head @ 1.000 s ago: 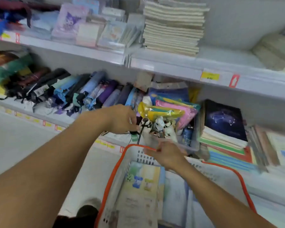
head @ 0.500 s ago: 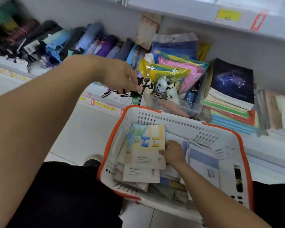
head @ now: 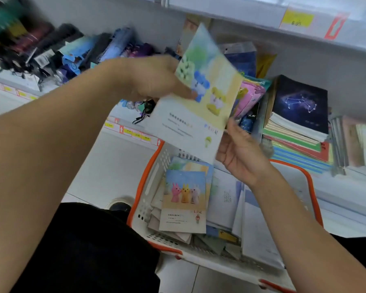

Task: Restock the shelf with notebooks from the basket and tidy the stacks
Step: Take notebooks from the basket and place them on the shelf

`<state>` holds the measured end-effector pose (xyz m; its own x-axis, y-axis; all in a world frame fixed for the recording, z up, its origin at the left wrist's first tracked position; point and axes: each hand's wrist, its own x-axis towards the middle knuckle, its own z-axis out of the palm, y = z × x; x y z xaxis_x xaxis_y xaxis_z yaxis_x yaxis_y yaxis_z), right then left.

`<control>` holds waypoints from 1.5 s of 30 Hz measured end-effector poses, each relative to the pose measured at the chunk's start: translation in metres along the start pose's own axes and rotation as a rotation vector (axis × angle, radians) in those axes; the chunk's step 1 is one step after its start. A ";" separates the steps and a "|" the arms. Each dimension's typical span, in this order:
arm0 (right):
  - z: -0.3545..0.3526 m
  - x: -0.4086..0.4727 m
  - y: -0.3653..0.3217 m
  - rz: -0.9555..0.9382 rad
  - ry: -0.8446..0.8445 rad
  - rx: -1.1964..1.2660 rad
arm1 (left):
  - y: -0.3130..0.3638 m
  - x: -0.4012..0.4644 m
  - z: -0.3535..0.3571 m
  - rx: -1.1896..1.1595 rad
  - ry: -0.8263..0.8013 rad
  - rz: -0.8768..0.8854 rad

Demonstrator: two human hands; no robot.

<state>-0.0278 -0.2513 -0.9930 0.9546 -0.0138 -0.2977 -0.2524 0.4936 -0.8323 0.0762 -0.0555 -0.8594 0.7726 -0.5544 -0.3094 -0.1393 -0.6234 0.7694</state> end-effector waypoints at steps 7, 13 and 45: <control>-0.056 0.004 0.145 0.483 0.298 -1.104 | -0.004 0.007 -0.005 0.383 0.226 0.089; -0.106 0.006 0.170 0.375 0.361 -1.040 | -0.013 0.010 -0.008 0.446 0.337 0.171; 0.070 -0.038 -0.099 -0.190 -0.132 -0.332 | 0.027 0.004 -0.016 -0.704 0.494 0.463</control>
<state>-0.0280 -0.2388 -0.8660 0.9958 0.0450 -0.0793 -0.0863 0.1846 -0.9790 0.0854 -0.0656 -0.8309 0.9294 -0.2682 0.2534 -0.2168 0.1589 0.9632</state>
